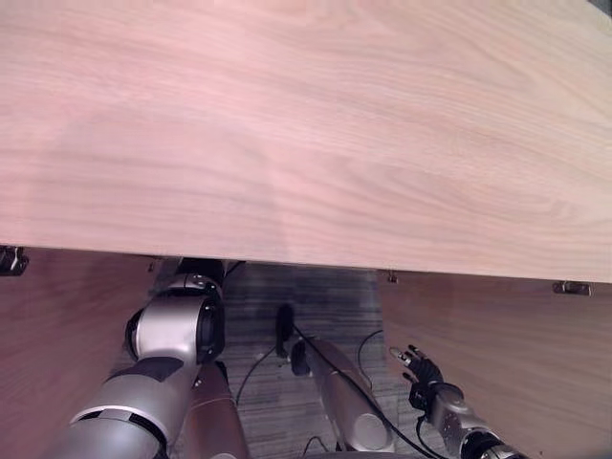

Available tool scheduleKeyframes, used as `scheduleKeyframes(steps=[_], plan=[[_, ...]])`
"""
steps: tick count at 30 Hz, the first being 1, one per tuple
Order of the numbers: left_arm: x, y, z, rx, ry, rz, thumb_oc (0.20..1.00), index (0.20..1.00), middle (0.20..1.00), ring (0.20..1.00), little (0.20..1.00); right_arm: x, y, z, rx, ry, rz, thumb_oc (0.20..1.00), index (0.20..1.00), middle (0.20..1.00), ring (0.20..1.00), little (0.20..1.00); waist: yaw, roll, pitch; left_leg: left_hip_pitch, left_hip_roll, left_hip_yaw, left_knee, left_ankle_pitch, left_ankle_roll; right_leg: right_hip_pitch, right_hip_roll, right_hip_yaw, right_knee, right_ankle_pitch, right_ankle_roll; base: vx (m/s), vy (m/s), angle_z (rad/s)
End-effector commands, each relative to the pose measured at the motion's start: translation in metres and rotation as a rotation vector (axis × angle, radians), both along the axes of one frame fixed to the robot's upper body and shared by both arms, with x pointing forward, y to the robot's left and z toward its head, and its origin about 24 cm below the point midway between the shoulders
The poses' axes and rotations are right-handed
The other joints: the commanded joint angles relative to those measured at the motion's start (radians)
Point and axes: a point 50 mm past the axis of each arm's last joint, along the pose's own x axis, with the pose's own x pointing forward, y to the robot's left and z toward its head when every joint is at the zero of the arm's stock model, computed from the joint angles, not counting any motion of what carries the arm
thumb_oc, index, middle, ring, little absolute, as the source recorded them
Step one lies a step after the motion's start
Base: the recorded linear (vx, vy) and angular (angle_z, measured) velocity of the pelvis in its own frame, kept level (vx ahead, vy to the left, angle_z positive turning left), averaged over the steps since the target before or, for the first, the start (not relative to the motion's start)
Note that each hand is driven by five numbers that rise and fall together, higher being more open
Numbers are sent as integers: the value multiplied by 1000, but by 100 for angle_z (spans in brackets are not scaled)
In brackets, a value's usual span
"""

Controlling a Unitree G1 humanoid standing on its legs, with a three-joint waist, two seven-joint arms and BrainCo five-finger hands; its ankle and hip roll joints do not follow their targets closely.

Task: Put the empty folder in the office cabinet

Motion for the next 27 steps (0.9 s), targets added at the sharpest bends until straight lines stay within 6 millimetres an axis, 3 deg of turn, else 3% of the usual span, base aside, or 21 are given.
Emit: scheduleKeyframes(steps=[1, 5, 7, 8, 15, 27], plan=[[-11, 6, -25, -35, 102, 38, 1000, 1000, 1000, 1000, 1000, -10, -12, -2, -49, 30, -18, 1000, 1000, 1000, 1000, 1000, -4, 10, 20, 9, 26, -3, -11, -50, 7, -14, -74, 41, -54, 52, 124, 32, 28, 6], [-22, -1, -50, -50, 166, 23, 1000, 1000, 1000, 1000, 1000, -11, -7, -4, -45, 35, -5, 1000, 1000, 1000, 1000, 1000, 4, 16, 6, 55, 34, 8, -91, -12, 4, 13, -74, 34, -107, 78, 130, 7, 4, 1], [-23, -1, -51, -50, 167, 23, 1000, 1000, 1000, 1000, 1000, -12, -7, -4, -45, 37, -5, 1000, 1000, 1000, 1000, 1000, 6, 15, 6, 61, 35, 9, -98, -8, 4, 17, -73, 35, -111, 80, 130, 0, 0, 0], [-34, -8, -72, -63, 221, 4, 1000, 1000, 1000, 1000, 1000, -12, -4, -5, -39, 43, -7, 1000, 1000, 1000, 1000, 1000, 10, 24, -4, 97, 43, 16, -152, 14, 2, 38, -73, 34, -144, 92, 135, 0, 0, 0], [-54, -19, -105, -49, 302, -54, 1000, 1000, 1000, 1000, 1000, -19, -2, -10, -38, 77, 1, 1000, 1000, 1000, 1000, 1000, 24, 42, -18, 166, 49, 34, -236, 48, -2, 80, -71, 35, -185, 106, 138, 8, 19, -4], [-80, -23, -135, 112, 326, -237, 1000, 1000, 1000, 1000, 1000, -32, -9, -16, -53, 146, -1, 1000, 1000, 1000, 1000, 1000, 48, 79, -34, 251, 41, 47, -254, 52, 4, 166, -88, 32, -209, 120, 142, 20, 10, 0]])
